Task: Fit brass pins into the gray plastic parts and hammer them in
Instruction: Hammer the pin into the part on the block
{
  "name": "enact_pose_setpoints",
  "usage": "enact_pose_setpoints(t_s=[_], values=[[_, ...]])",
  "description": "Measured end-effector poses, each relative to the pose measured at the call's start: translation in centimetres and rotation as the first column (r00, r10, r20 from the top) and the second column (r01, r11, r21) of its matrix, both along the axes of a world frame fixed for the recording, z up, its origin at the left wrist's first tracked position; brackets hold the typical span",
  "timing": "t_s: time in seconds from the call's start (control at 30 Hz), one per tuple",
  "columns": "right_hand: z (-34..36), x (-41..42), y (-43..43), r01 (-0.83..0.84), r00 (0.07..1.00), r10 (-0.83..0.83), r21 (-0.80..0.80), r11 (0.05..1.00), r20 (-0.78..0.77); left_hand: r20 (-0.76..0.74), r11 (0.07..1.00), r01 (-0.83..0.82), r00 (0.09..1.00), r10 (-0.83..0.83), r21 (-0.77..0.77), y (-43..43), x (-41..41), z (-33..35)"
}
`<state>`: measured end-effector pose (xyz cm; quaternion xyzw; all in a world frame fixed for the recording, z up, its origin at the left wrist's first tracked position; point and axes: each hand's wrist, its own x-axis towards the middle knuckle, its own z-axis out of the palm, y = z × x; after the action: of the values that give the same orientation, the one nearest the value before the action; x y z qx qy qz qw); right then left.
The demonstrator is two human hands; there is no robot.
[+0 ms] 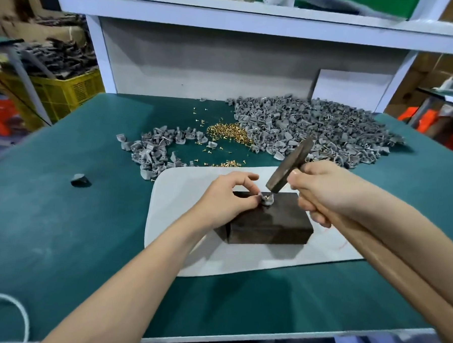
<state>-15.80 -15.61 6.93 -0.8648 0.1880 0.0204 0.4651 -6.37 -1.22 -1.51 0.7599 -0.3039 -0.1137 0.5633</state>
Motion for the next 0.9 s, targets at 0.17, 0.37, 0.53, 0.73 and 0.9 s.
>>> enact_pose_setpoints(t_s=[0.17, 0.37, 0.53, 0.73, 0.9], values=[[-0.1, -0.3, 0.9, -0.009, 0.999, 0.023, -0.338, 0.941, 0.037, 0.015, 1.000, -0.011, 1.000, 0.010, 0.020, -0.1, 0.0, 0.1], [1.0, -0.5, 1.5, -0.030, 0.998, 0.058, -0.549, 0.836, 0.033, 0.012, 0.999, -0.020, 1.000, 0.019, 0.035, -0.1, 0.0, 0.1], [1.4, -0.5, 2.7, -0.020, 0.989, 0.102, -0.601, 0.799, 0.104, -0.041, 1.000, -0.015, 0.999, 0.016, 0.020, -0.1, -0.1, 0.2], [1.3, -0.2, 2.3, -0.062, 0.995, 0.095, -0.568, 0.821, 0.029, -0.046, 1.000, 0.009, 0.999, -0.010, -0.019, 0.1, -0.3, 0.5], [0.3, -0.1, 2.7, -0.113, 0.994, 0.082, -0.584, 0.804, -0.078, -0.087, 0.999, 0.011, 0.996, -0.014, -0.032, 0.1, -0.1, 0.4]])
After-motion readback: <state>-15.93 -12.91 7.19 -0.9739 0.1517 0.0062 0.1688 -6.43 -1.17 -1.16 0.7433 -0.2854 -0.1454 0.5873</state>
